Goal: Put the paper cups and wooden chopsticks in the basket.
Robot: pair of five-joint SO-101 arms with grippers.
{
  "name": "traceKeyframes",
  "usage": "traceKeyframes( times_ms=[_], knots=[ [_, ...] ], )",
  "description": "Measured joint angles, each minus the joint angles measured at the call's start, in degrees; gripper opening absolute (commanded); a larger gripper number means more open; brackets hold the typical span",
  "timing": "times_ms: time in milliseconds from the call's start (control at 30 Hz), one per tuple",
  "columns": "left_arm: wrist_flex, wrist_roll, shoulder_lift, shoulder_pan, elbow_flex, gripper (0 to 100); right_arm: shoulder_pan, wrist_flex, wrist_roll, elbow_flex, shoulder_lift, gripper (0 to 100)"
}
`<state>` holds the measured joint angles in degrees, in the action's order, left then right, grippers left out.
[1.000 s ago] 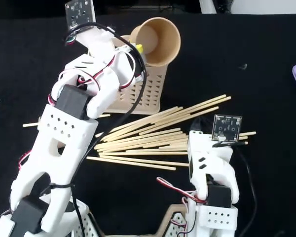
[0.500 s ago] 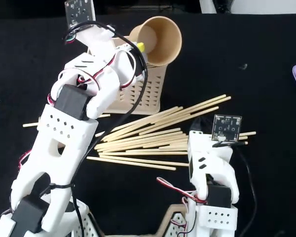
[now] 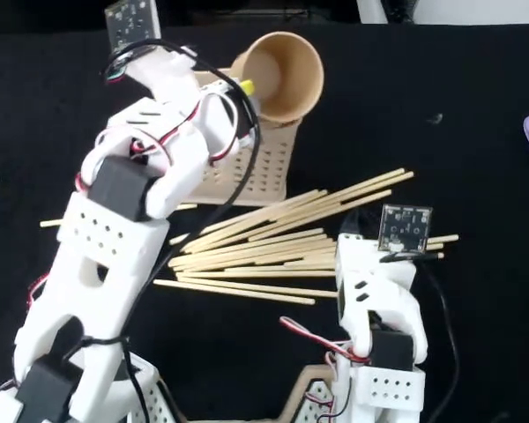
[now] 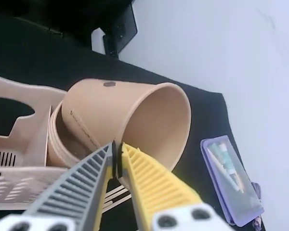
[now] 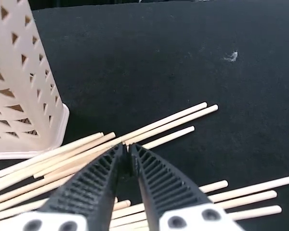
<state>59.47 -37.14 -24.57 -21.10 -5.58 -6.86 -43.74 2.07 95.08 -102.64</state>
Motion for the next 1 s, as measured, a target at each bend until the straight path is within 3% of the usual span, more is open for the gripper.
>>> traceKeyframes(
  times_ms=[233, 400, 700, 1000],
  knots=[
    [0.0, 0.0, -1.5, 0.0, 0.0, 4, 0.0, 0.1, 0.0, 0.0, 0.0, 1.5],
    [0.0, -0.1, -1.5, 0.0, 0.2, 17, 0.0, 0.1, 0.0, 0.0, 0.0, 1.5],
    [0.0, -2.9, -1.7, 0.0, 0.2, 17, 0.0, 0.1, 0.0, 0.0, 0.0, 1.5],
    [-0.4, -3.6, -1.7, 4.5, 0.2, 17, 0.0, 0.1, 0.0, 0.0, 0.0, 1.5]
  ],
)
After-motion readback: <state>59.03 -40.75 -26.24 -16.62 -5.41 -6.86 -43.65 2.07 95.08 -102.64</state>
